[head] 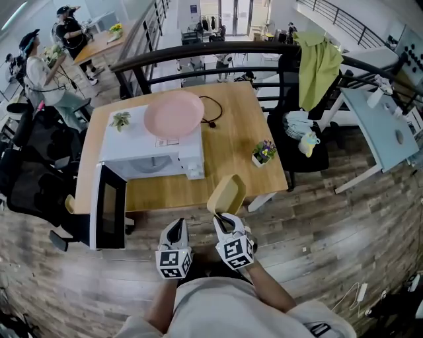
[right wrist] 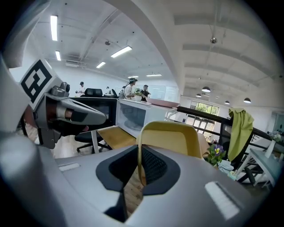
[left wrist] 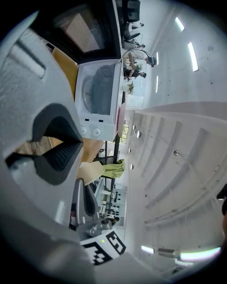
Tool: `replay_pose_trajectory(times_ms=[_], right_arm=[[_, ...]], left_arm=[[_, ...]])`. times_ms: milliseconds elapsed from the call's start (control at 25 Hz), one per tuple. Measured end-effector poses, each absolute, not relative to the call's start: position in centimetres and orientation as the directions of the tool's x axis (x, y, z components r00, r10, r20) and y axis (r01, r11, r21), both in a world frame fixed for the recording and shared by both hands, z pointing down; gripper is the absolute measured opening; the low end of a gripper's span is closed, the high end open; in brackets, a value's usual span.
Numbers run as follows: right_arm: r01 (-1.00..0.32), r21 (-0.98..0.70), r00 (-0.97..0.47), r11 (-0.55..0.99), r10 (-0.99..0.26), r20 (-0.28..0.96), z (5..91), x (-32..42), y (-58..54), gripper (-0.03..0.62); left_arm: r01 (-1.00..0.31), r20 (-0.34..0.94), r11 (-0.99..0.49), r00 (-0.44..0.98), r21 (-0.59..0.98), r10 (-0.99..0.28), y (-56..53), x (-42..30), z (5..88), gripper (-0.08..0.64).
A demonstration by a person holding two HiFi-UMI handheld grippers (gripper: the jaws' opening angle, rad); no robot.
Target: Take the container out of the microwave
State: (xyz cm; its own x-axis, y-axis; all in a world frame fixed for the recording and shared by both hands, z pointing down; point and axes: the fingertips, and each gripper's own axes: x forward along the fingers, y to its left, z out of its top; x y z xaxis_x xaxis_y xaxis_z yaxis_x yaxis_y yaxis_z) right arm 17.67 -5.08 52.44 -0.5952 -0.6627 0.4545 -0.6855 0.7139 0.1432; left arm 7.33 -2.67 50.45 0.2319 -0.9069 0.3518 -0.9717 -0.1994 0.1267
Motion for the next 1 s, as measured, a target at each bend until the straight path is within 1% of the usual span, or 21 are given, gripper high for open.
replay_pose_trajectory(times_ms=[520, 840, 1000], right_arm=[[-0.781, 0.189, -0.496, 0.595, -0.775, 0.392, 48.4, 16.6, -8.1, 0.035], [-0.812, 0.192, -0.466, 0.551, -0.810, 0.356, 46.4, 16.2, -8.7, 0.035], [-0.830, 0.157, -0.472, 0.535, -0.824, 0.315, 45.3, 15.9, -9.1, 0.035]], left_arm=[[-0.962, 0.240, -0.247, 0.270, 0.119, -0.932, -5.7, 3.8, 46.7, 0.003], [-0.957, 0.187, -0.266, 0.285, 0.119, -0.940, -6.7, 2.9, 44.5, 0.003], [-0.954, 0.148, -0.269, 0.288, 0.133, -0.946, -7.1, 2.4, 43.3, 0.003]])
